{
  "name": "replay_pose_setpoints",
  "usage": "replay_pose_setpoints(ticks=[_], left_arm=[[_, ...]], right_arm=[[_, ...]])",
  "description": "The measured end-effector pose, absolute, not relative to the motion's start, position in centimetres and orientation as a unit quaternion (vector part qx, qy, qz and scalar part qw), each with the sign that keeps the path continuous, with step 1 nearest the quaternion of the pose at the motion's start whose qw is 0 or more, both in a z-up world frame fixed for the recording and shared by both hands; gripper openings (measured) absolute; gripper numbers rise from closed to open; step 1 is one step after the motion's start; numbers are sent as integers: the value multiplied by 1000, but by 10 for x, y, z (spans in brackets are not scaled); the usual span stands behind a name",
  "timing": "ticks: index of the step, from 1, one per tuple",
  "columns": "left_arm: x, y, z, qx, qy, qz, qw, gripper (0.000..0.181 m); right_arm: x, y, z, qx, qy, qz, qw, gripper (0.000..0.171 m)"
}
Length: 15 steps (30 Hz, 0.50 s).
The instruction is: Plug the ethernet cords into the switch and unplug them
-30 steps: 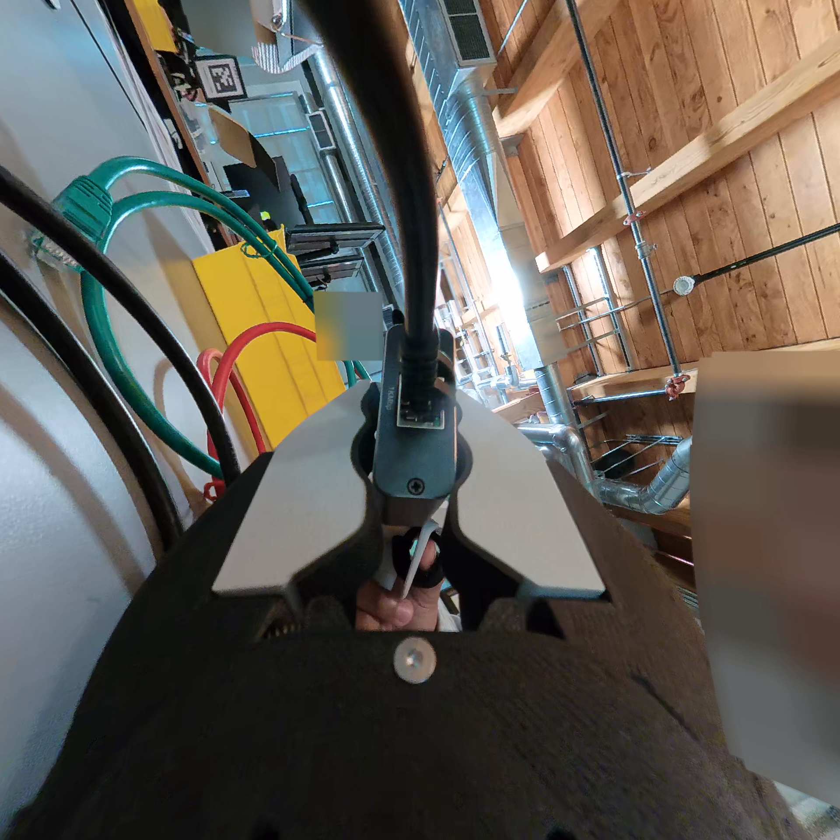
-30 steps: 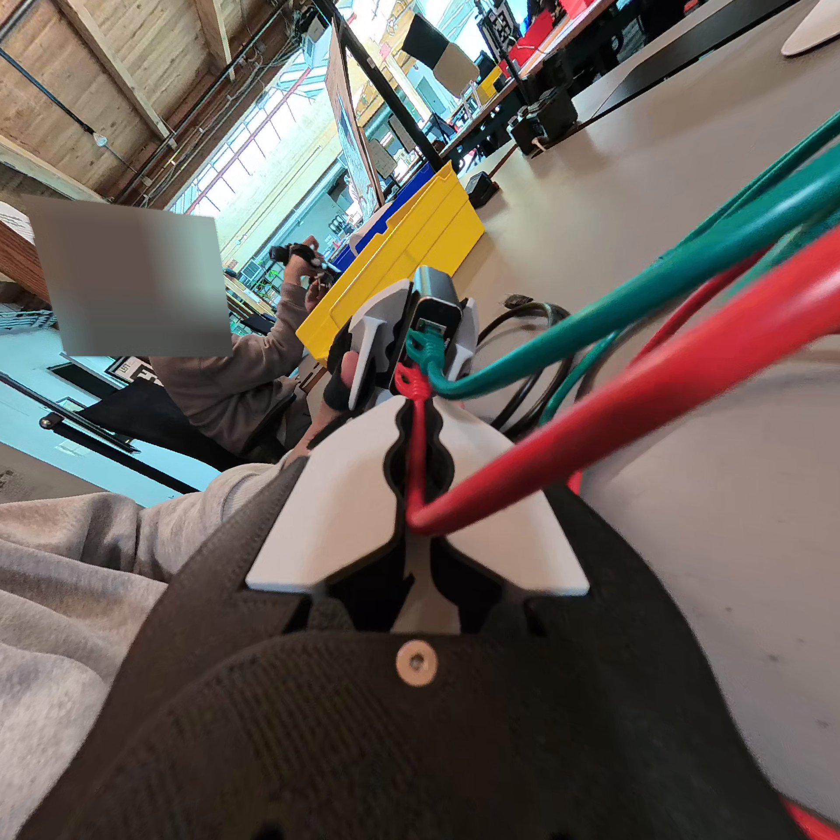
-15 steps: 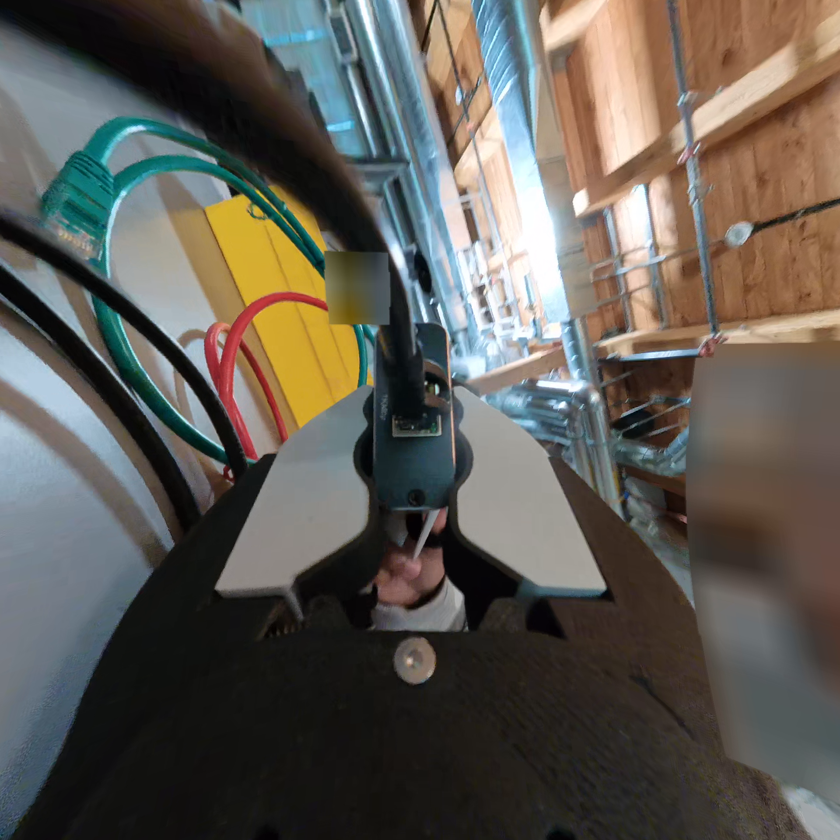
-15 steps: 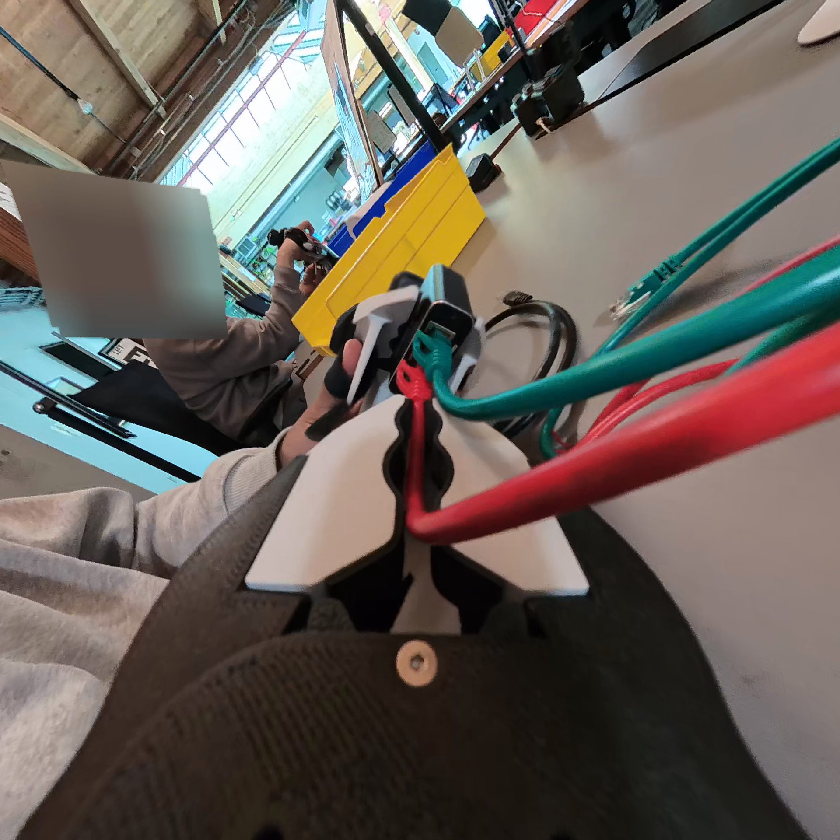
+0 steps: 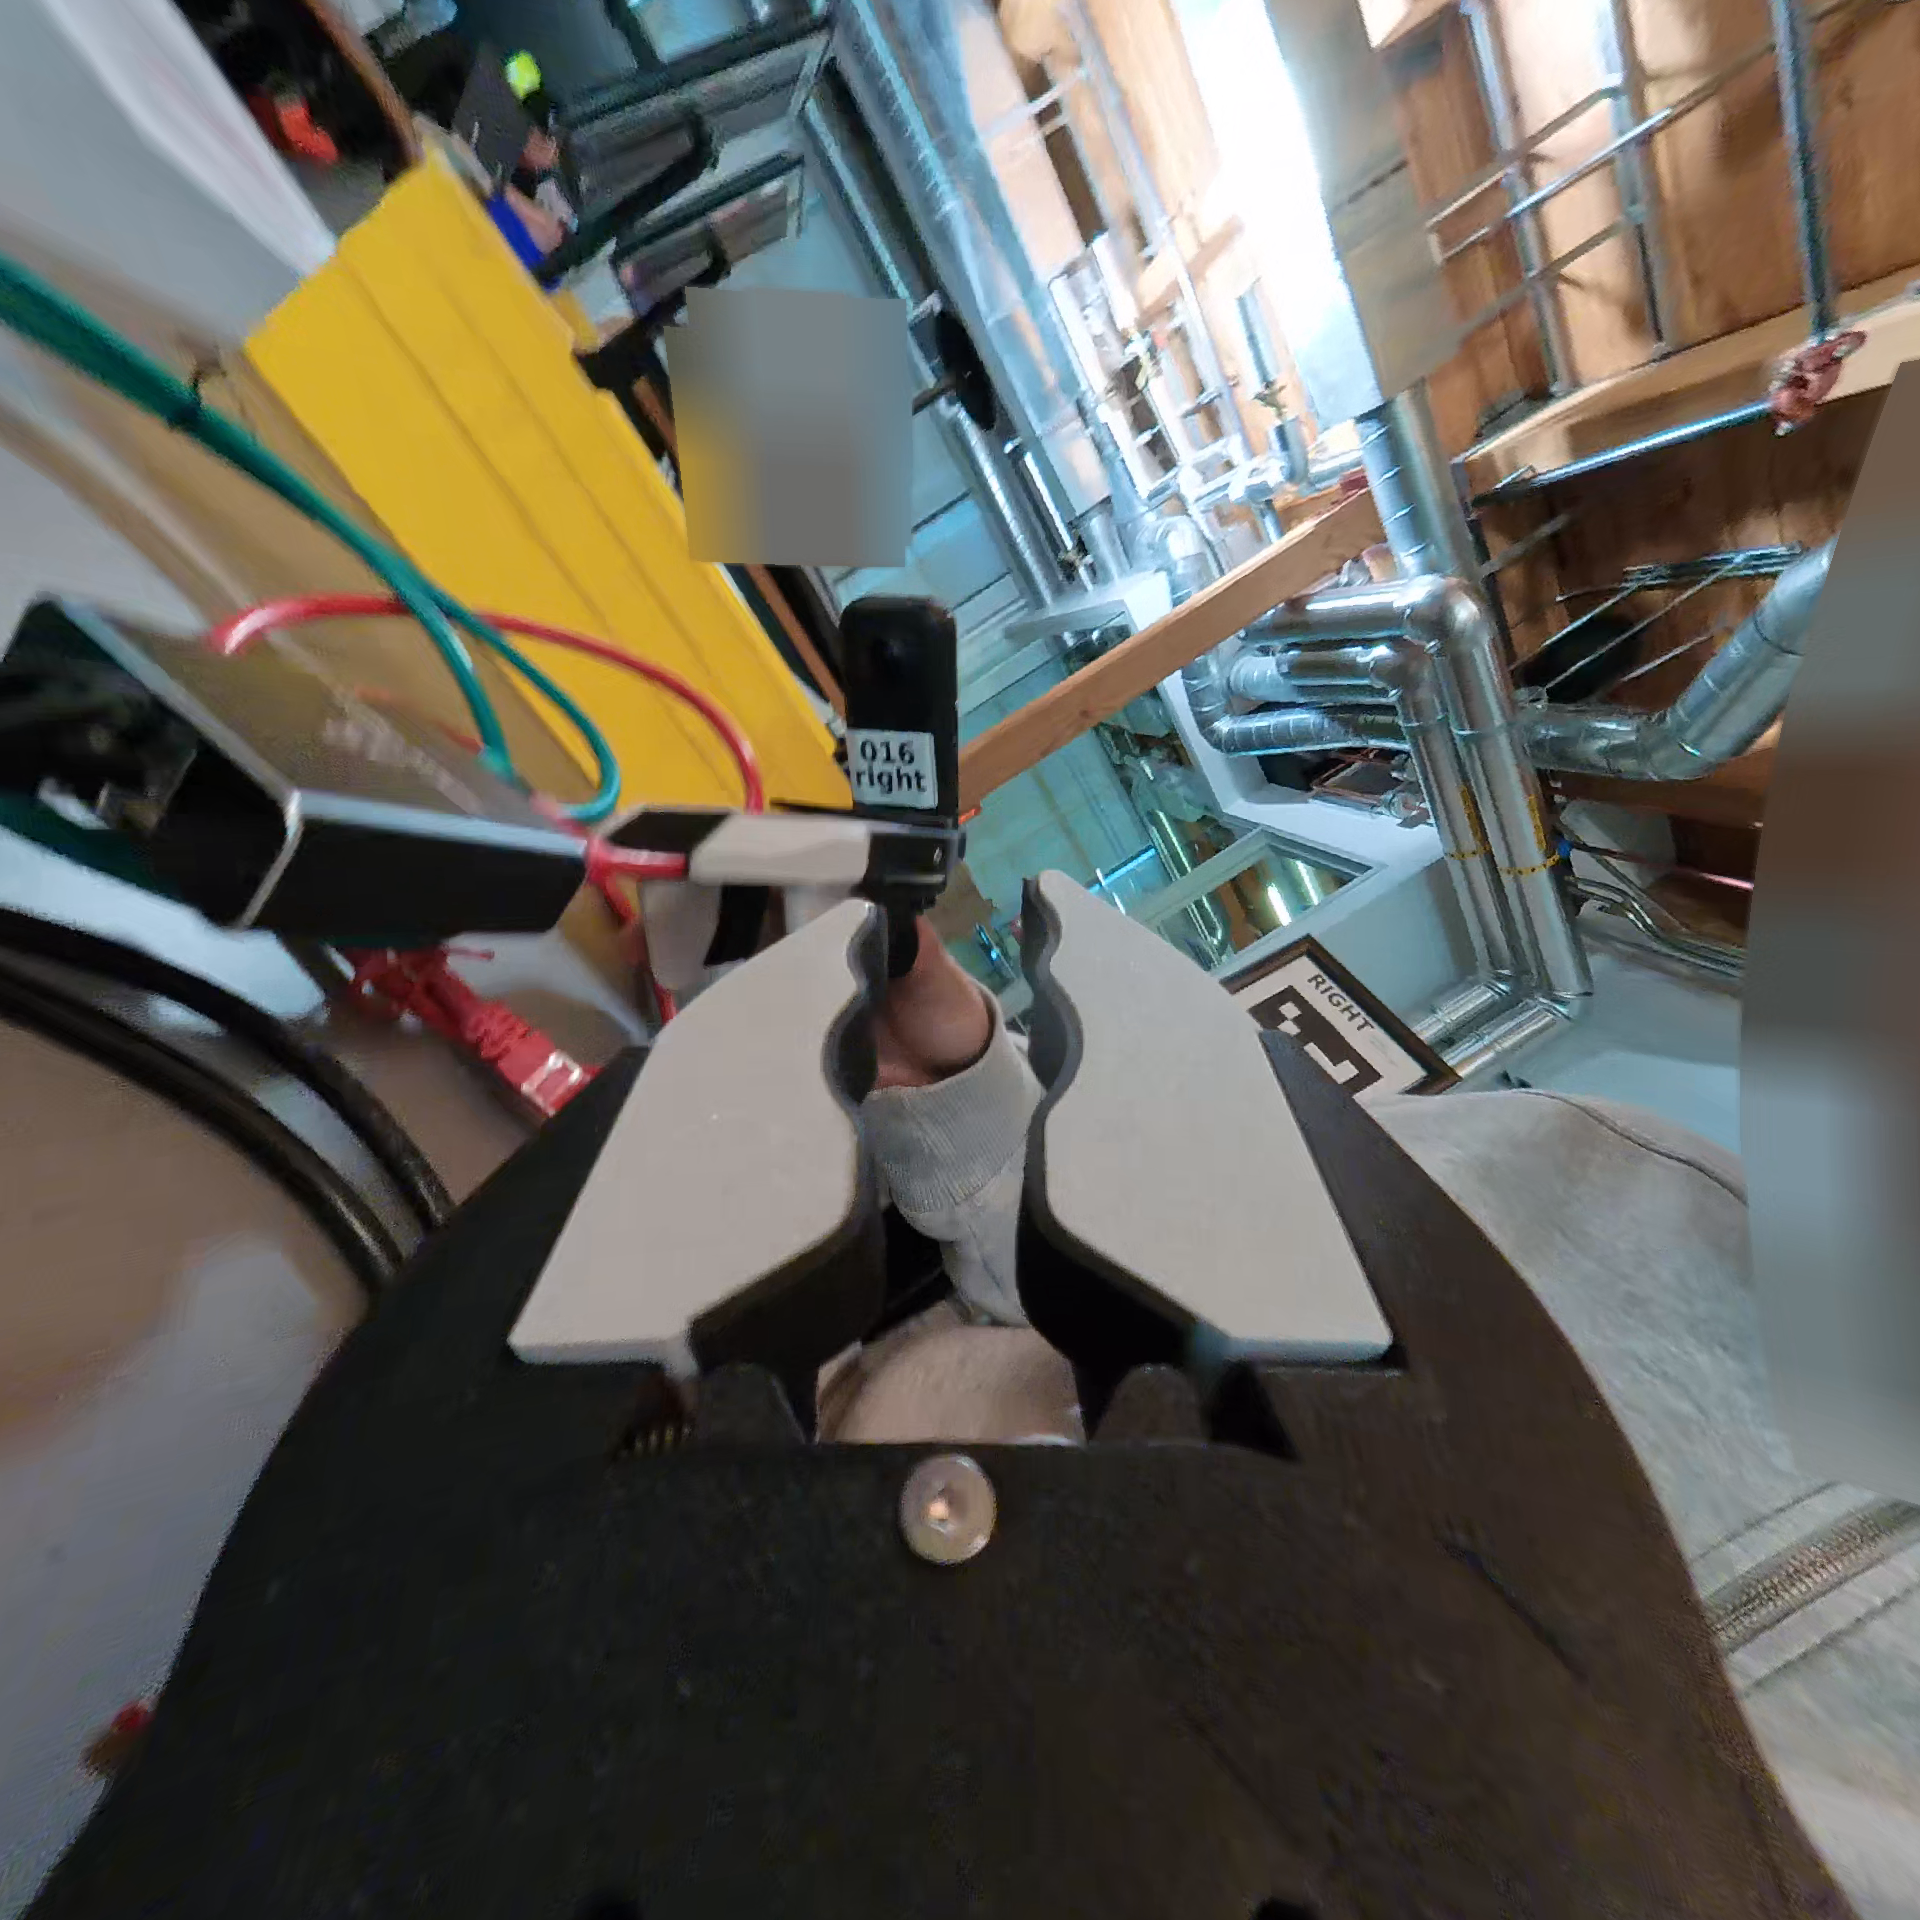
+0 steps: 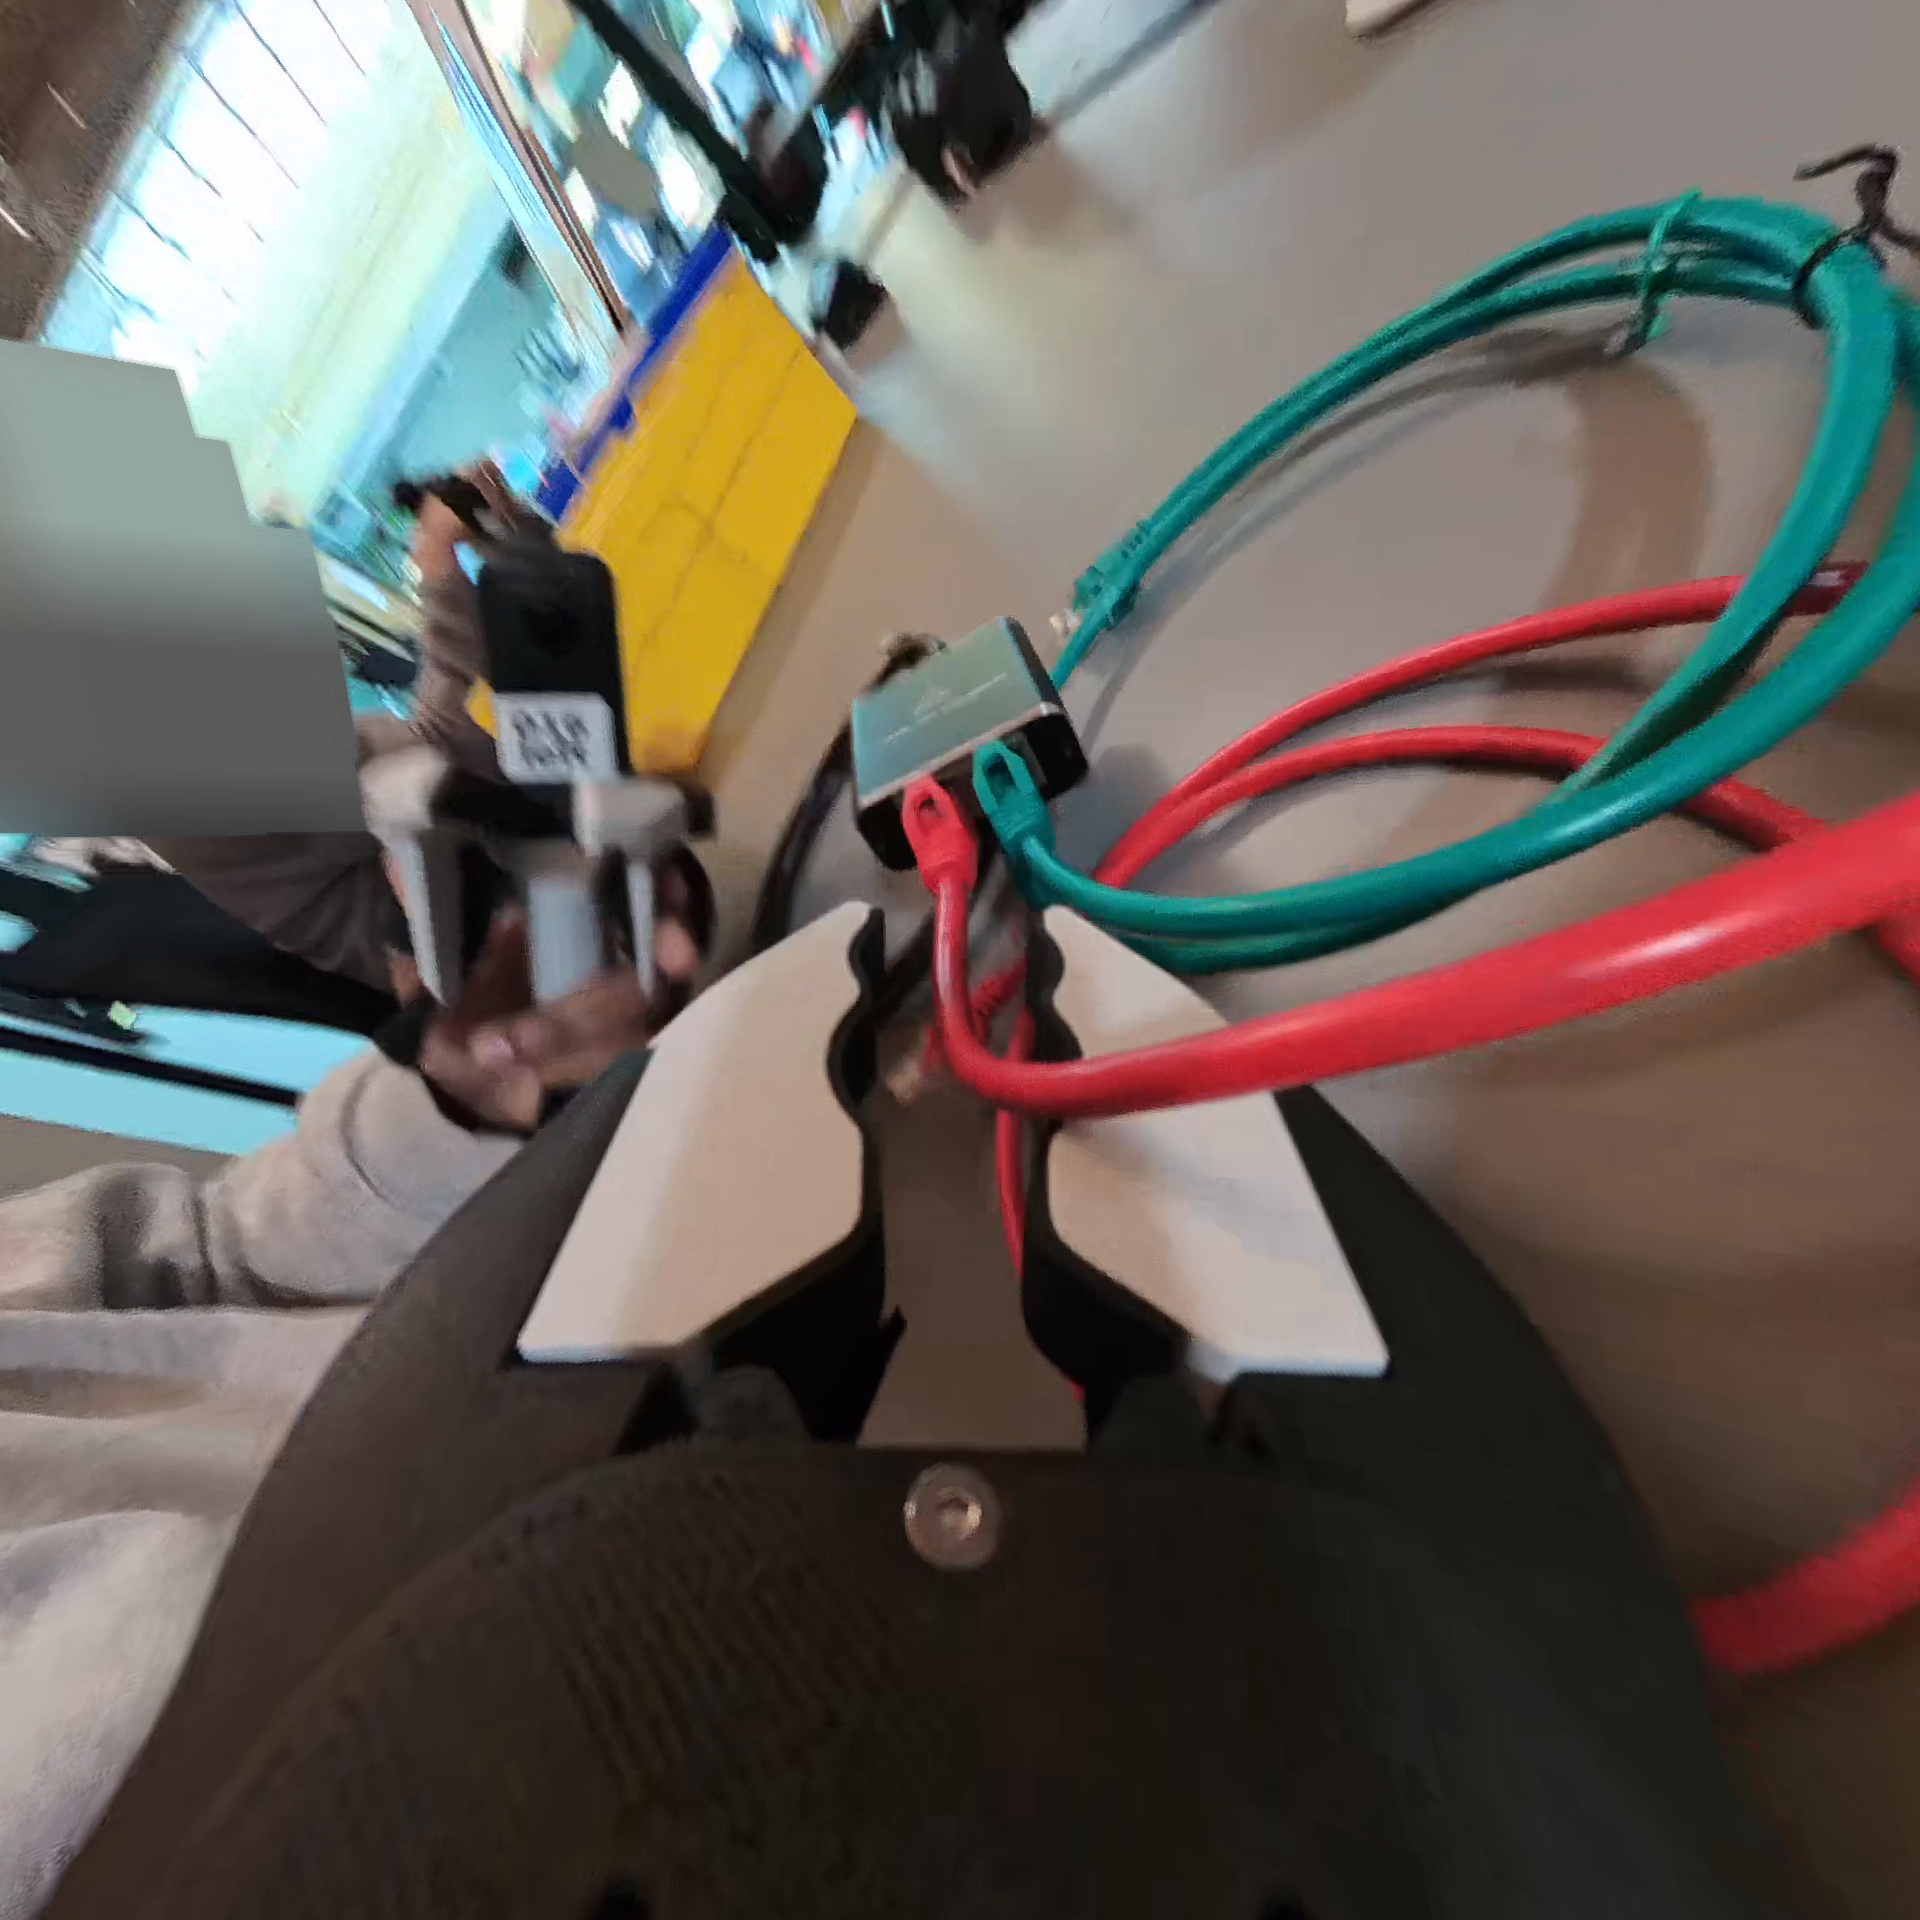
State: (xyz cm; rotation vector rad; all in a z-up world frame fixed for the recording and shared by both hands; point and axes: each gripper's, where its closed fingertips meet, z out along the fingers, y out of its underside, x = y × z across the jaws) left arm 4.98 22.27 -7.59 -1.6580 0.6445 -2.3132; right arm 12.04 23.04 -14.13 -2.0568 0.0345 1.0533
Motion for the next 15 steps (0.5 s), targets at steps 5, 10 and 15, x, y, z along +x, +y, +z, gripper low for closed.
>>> replay_pose_setpoints(ticks=[5, 10, 15], left_arm=[[25, 255, -62, -555, 193, -782, 209, 26], [0, 296, -70, -588, 150, -746, 273, 29], [-18, 321, -80, -620, 150, -703, 314, 29]], right_arm=[[123, 206, -142, -842, -55, 357, 401, 24], [115, 202, -129, -835, -113, 302, 446, 24], [87, 183, -134, -830, -205, 329, 400, 17]])
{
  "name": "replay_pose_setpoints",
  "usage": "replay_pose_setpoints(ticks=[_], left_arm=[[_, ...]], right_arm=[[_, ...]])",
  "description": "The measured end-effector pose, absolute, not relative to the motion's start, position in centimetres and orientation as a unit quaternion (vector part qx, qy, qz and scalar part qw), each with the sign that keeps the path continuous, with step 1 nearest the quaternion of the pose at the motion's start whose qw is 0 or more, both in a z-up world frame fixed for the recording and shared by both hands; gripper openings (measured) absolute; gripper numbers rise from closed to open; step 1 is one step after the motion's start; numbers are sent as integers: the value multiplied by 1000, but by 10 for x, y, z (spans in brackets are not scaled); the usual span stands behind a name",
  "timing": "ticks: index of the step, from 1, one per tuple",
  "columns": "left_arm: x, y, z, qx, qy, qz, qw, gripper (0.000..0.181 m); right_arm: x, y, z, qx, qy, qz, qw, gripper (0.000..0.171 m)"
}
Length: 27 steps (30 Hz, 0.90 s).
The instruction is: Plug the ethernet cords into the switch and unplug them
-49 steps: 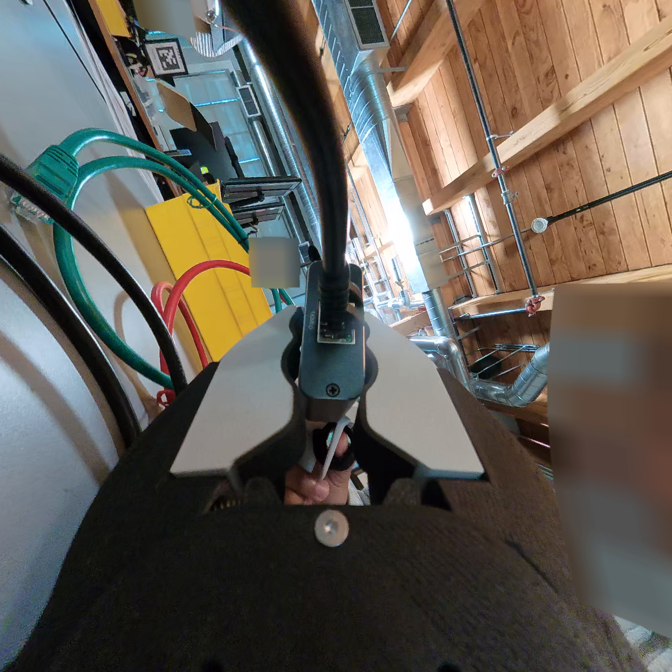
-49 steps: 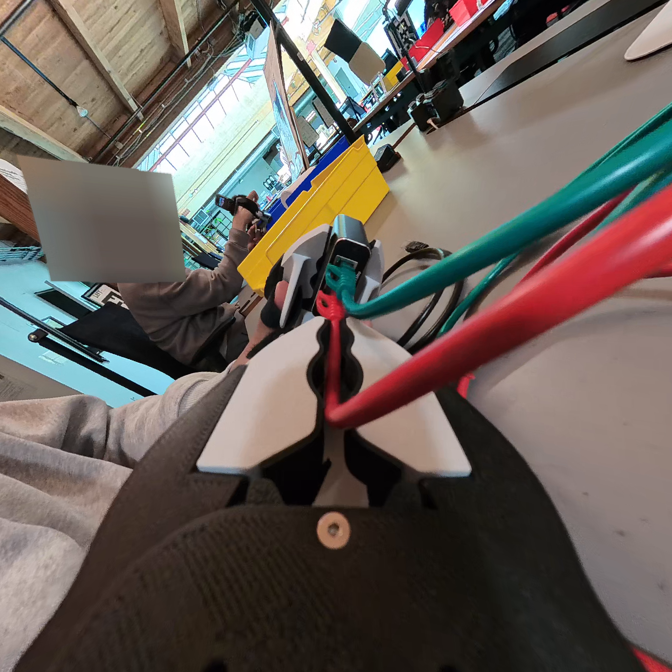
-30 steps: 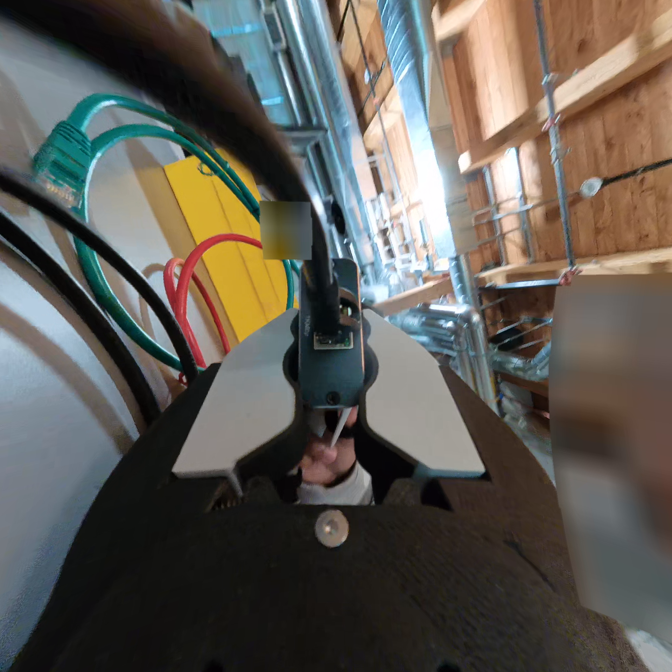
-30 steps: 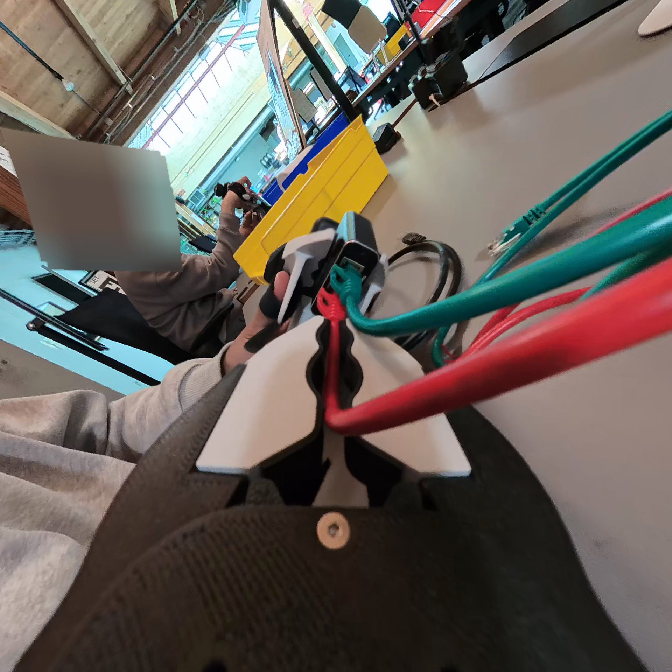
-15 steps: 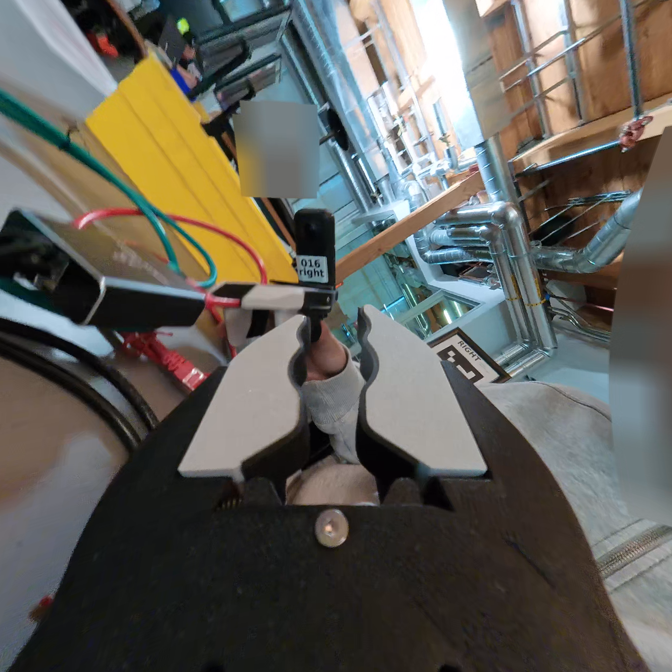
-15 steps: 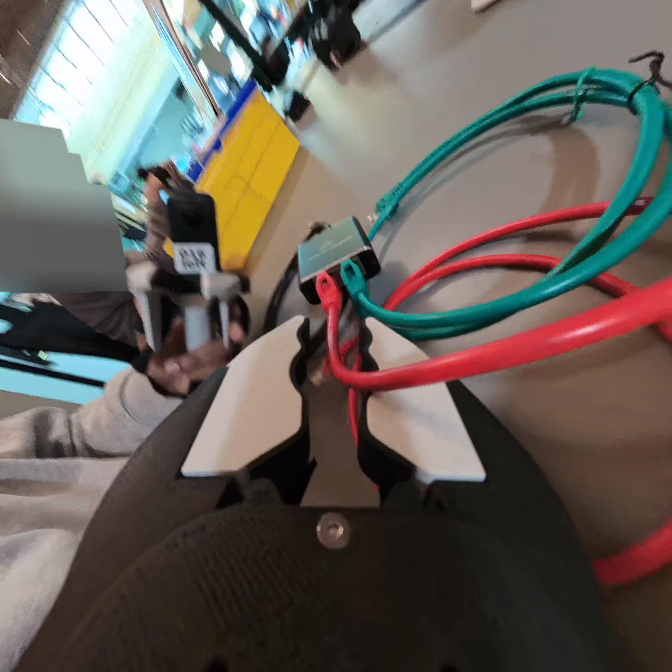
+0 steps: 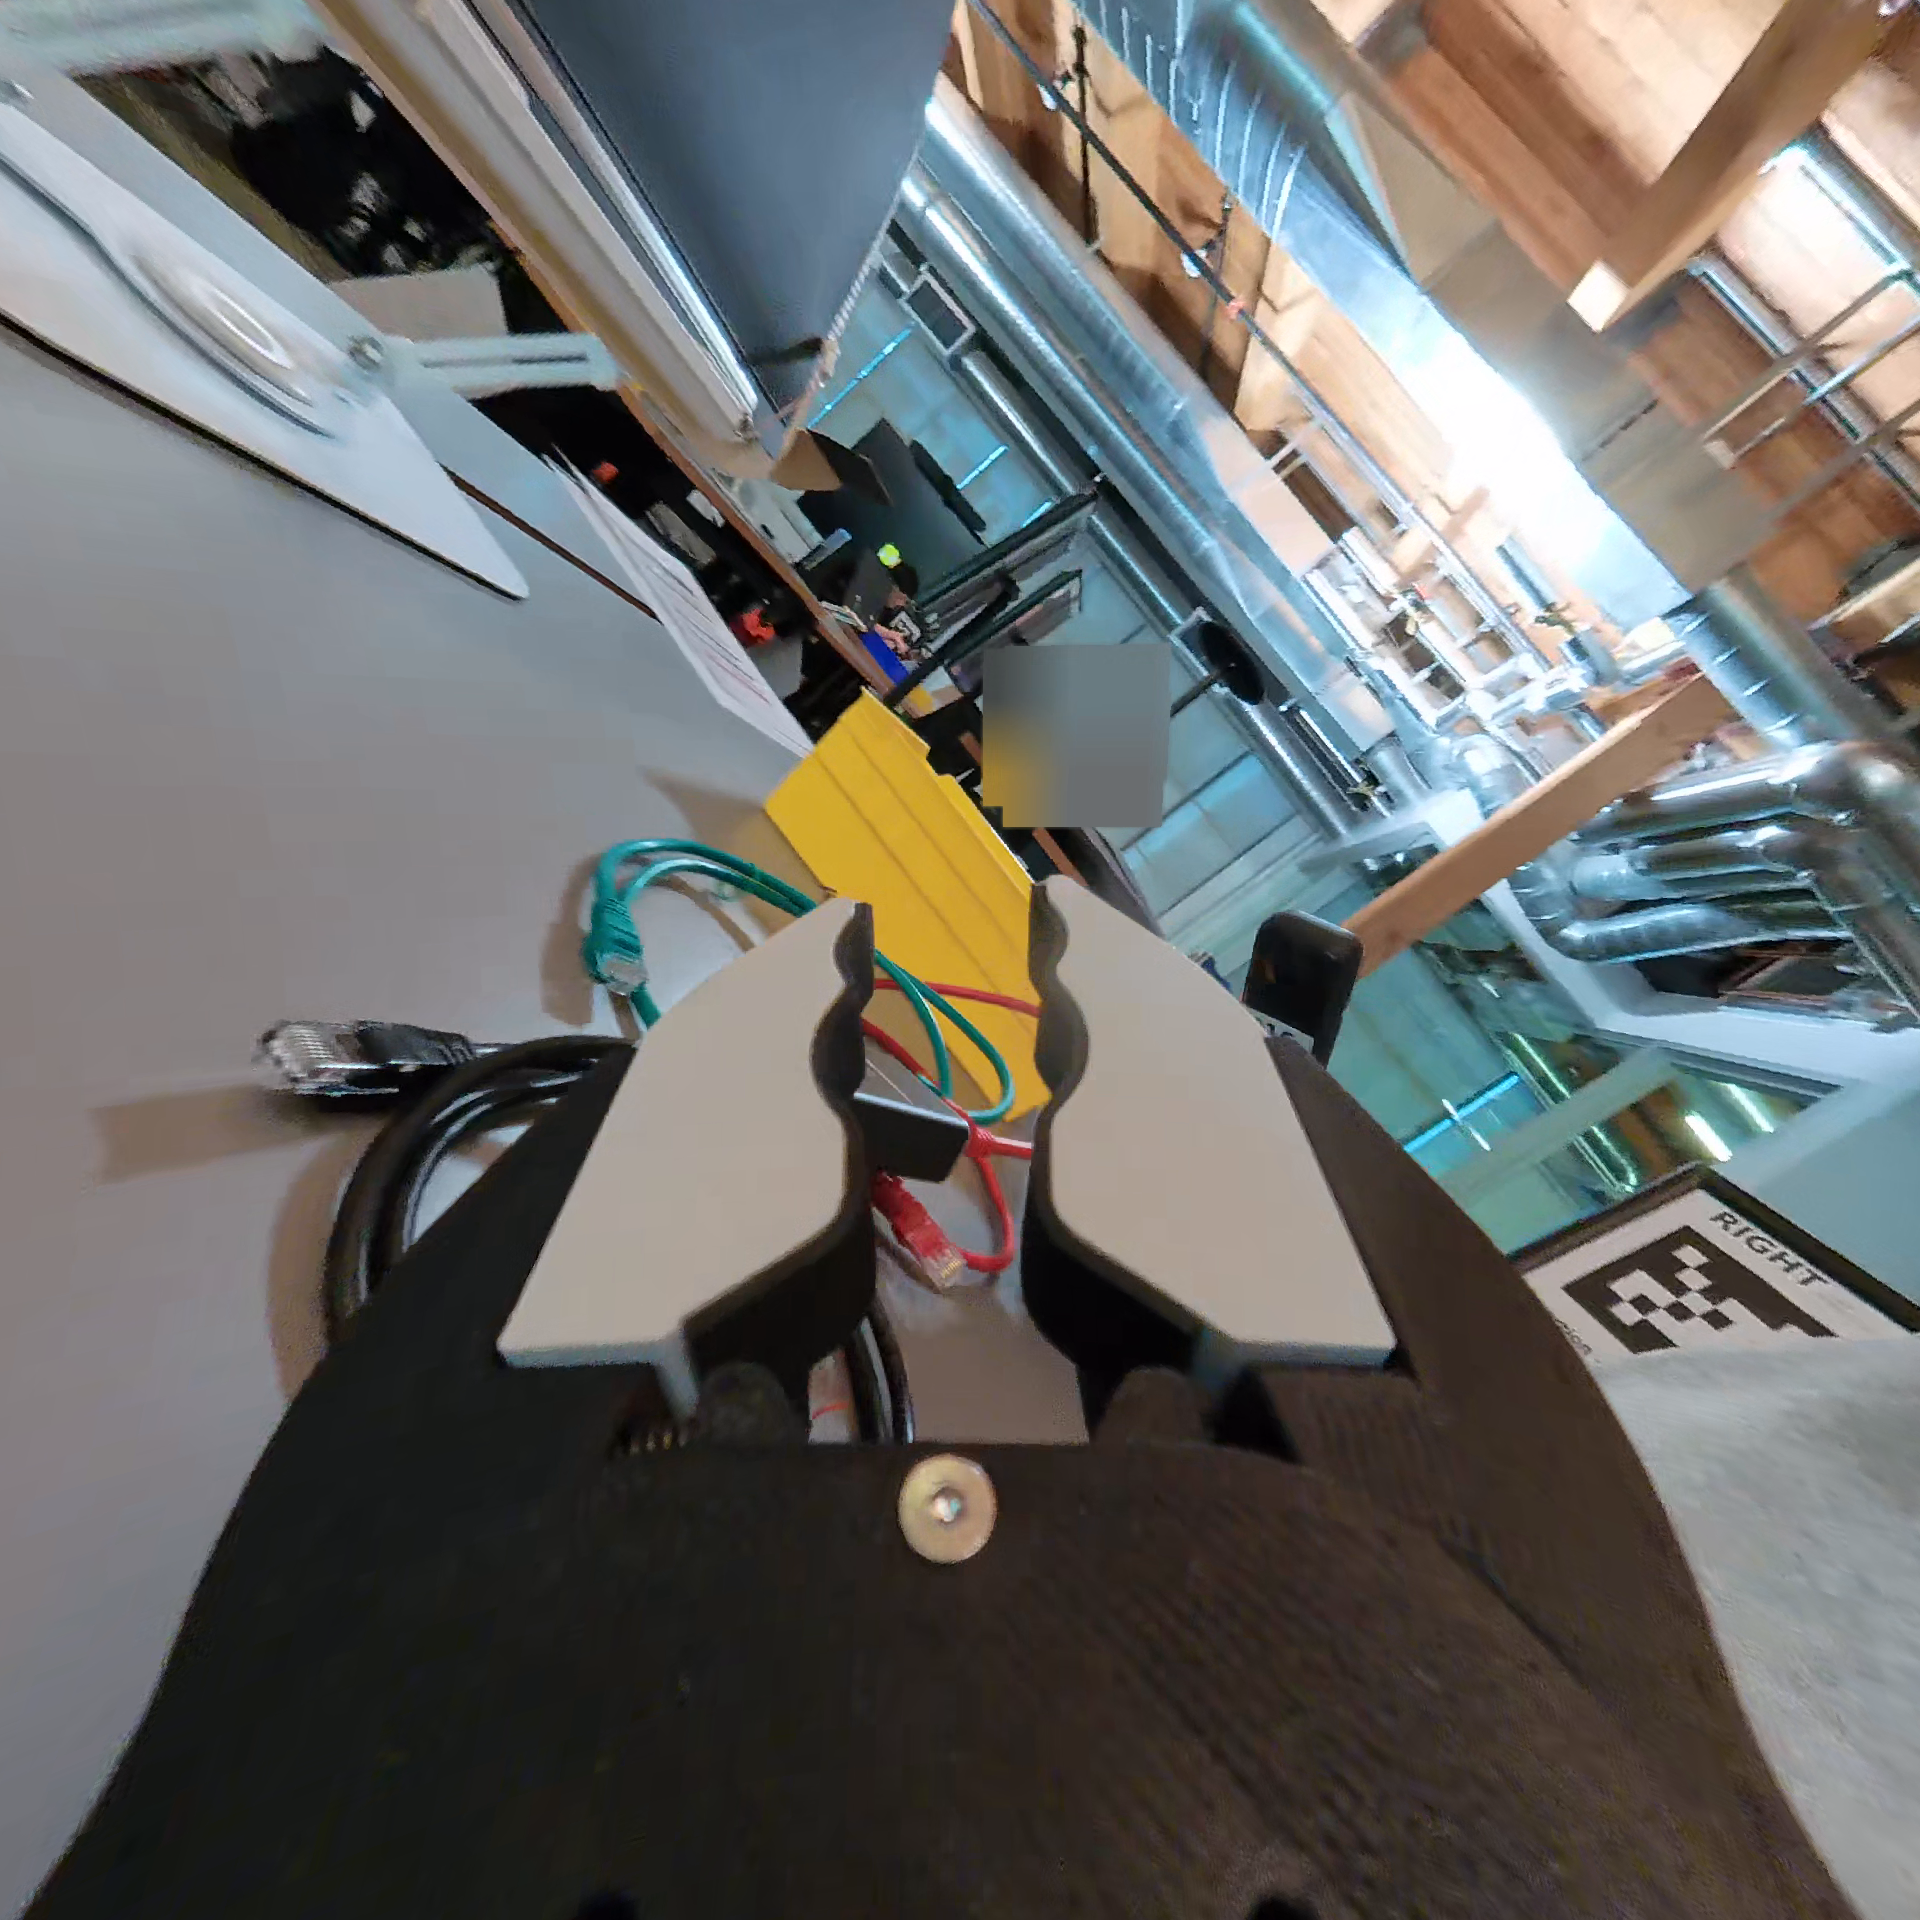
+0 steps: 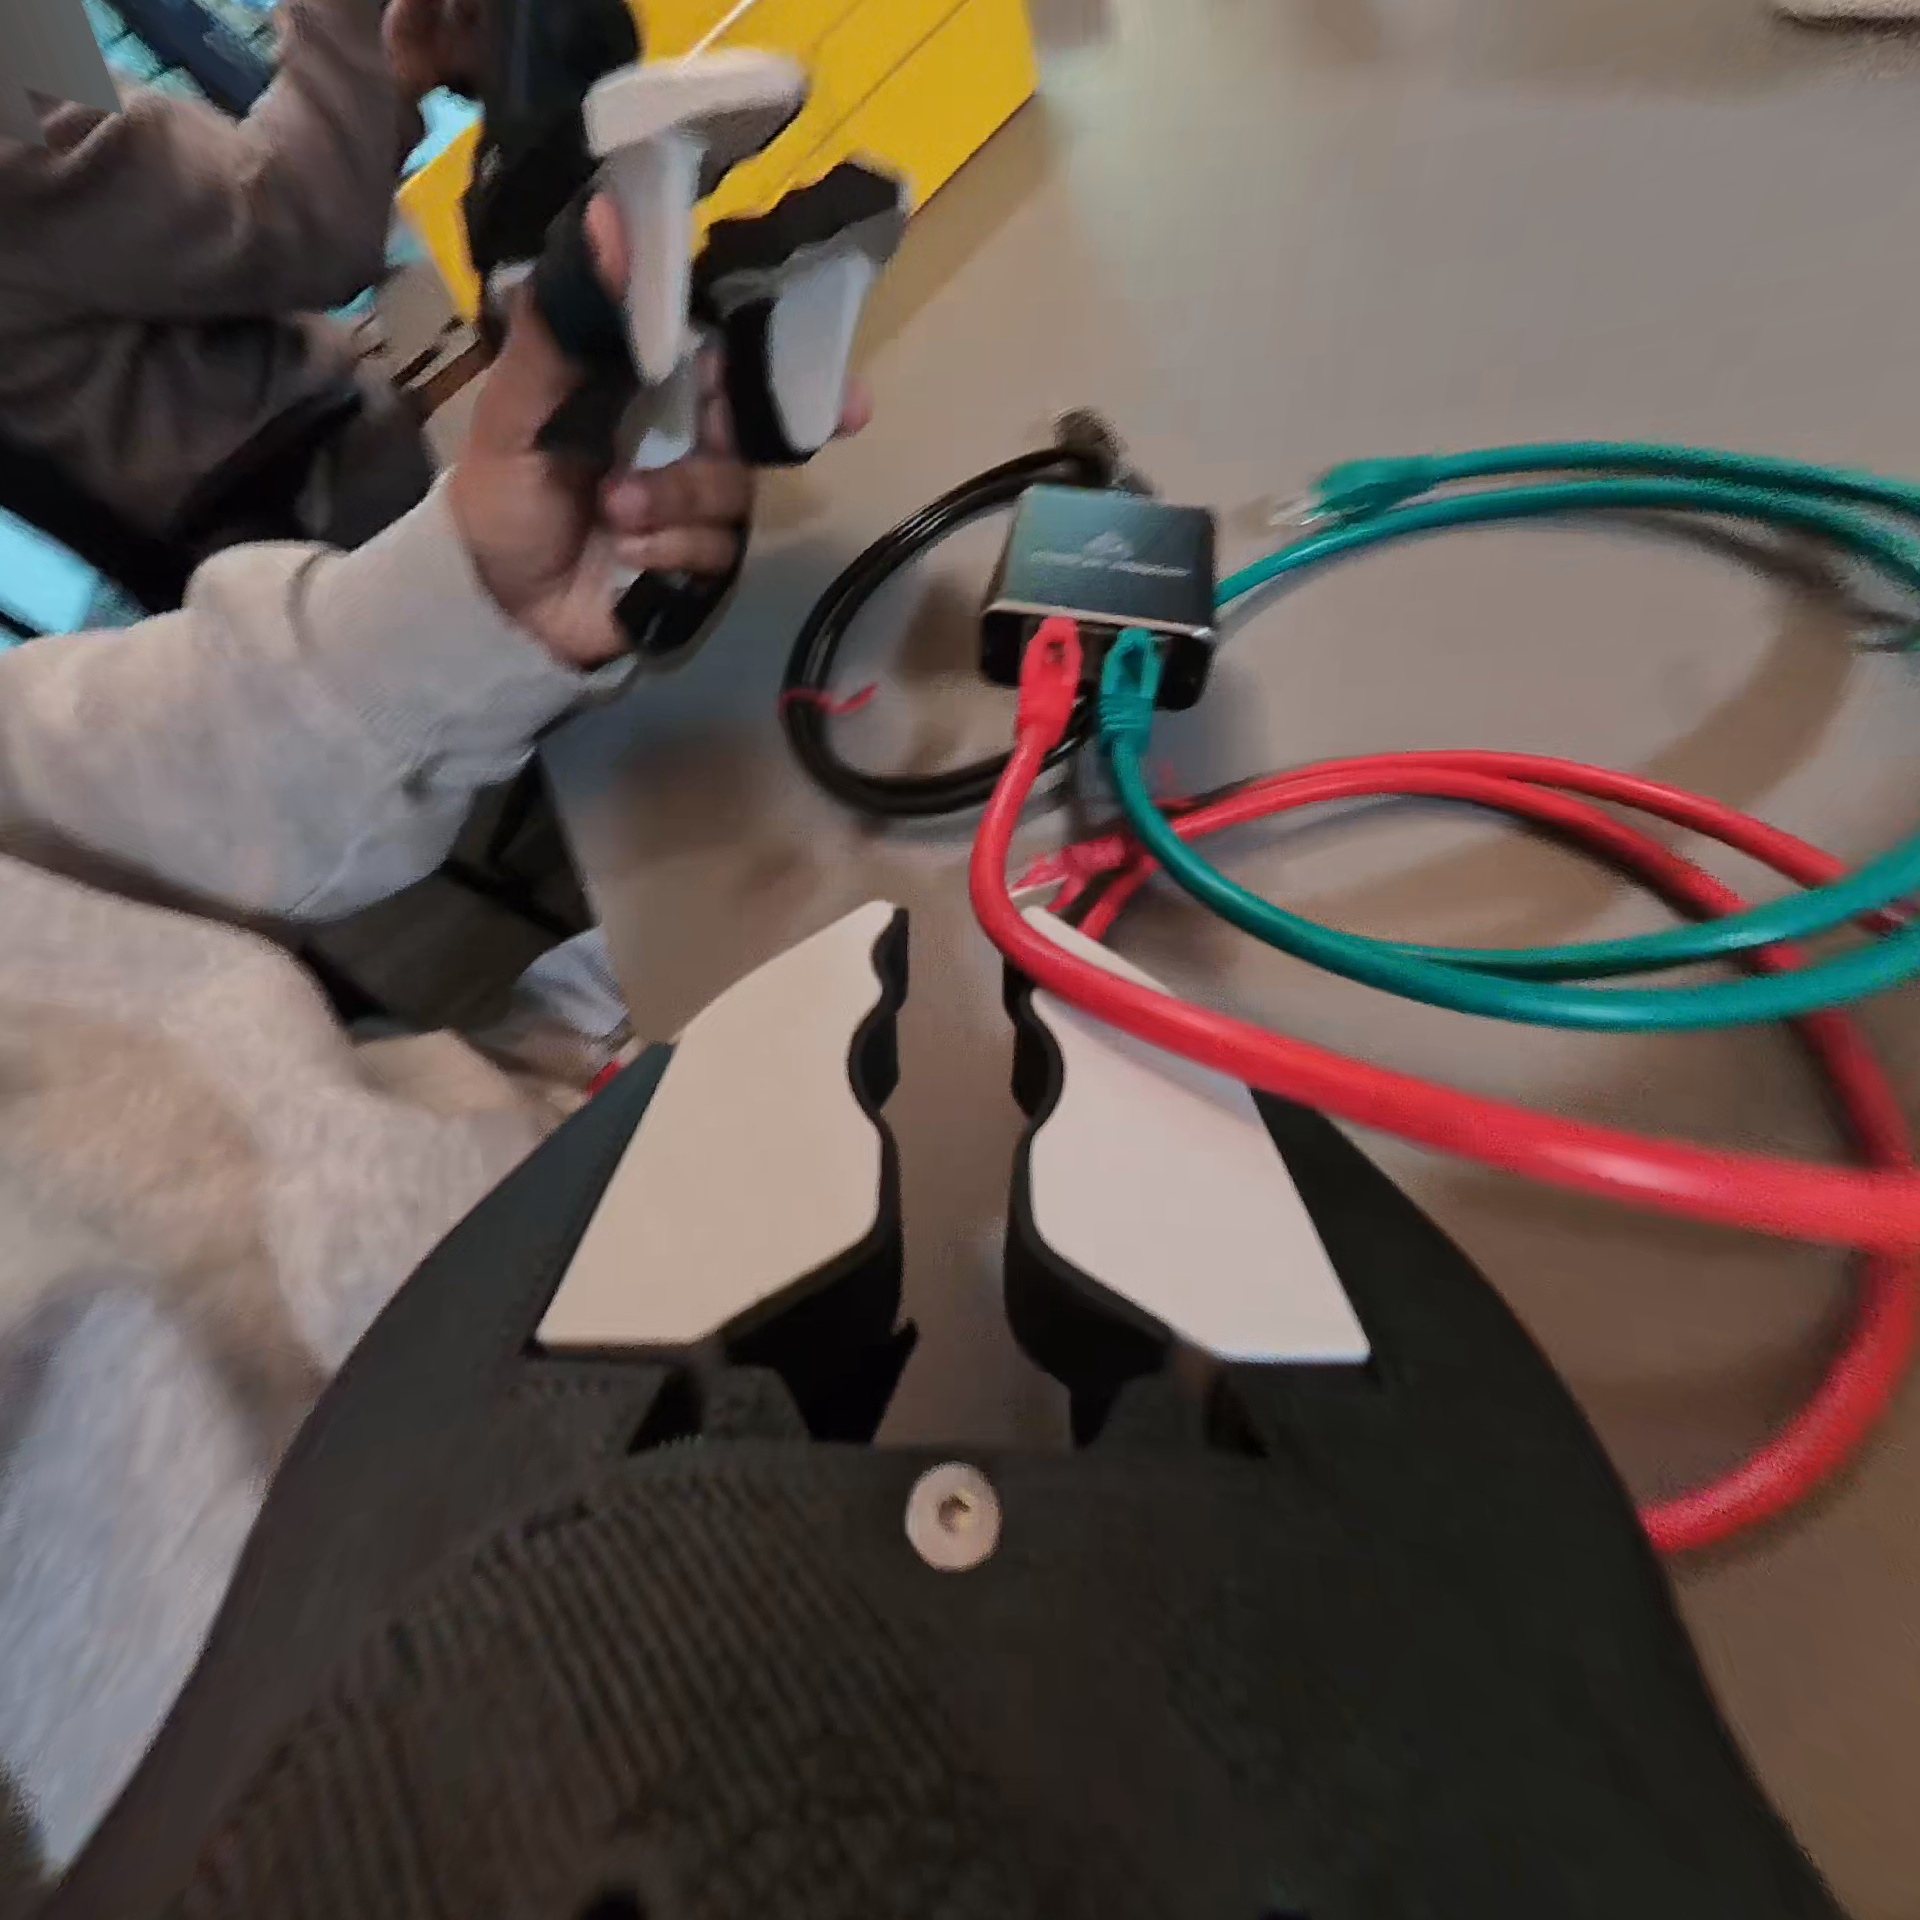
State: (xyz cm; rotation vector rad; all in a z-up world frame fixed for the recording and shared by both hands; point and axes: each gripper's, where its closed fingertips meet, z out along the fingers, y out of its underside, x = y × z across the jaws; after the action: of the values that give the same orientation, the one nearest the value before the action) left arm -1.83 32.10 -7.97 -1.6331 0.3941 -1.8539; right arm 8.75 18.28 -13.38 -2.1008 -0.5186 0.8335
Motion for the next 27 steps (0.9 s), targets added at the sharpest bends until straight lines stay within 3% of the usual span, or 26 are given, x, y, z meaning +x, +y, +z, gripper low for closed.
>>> replay_pose_setpoints(ticks=[3, 6, 9, 13, 15, 19, 24, 27], left_arm=[[-23, 328, -84, -625, 141, -701, 314, 29], [-21, 329, -92, -628, 129, -711, 289, 30], [-19, 328, -96, -628, 121, -719, 273, 30], [-17, 329, -99, -628, 117, -721, 267, 30], [-16, 328, -99, -627, 114, -724, 264, 30], [-11, 324, -101, -628, 118, -726, 255, 30], [-6, 319, -102, -630, 129, -724, 250, 29], [-6, 319, -103, -631, 130, -722, 251, 29]], right_arm=[[63, 156, -128, -791, -276, 417, 353, 3], [43, 122, -107, -728, -319, 528, 299, 12], [37, 122, -78, -682, -319, 557, 351, 14], [71, 195, -77, -733, -191, 362, 544, 63], [84, 210, -93, -761, -185, 272, 560, 72], [77, 229, -123, -813, -228, 194, 500, 89], [78, 231, -181, -896, -241, 127, 351, 118], [81, 230, -196, -908, -245, 96, 326, 117]])
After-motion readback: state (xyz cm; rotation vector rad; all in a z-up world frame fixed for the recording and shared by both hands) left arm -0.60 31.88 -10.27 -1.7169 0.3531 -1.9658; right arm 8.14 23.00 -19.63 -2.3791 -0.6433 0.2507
